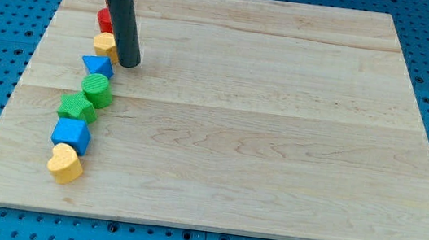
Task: Push the yellow heart to the center of the board
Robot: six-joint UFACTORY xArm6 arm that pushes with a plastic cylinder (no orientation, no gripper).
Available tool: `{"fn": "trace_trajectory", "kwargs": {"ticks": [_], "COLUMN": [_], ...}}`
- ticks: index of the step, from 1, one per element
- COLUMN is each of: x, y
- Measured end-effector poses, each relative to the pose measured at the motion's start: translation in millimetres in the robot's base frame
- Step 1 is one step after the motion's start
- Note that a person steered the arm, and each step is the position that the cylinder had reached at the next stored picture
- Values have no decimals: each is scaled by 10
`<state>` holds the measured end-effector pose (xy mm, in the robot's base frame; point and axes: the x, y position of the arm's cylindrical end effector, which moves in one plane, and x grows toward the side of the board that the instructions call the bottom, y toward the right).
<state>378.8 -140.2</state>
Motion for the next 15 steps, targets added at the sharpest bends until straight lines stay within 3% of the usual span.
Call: {"fn": "trace_trajectory", "kwargs": {"ticks": [3, 5, 6, 7, 8, 9, 11, 13, 14, 15], "x": [83, 1605, 2380, 2240, 1952, 1951, 2041, 805, 662, 1683], "y": [6, 282, -267, -1050, -734, 357, 1032, 1250, 1356, 1441]}}
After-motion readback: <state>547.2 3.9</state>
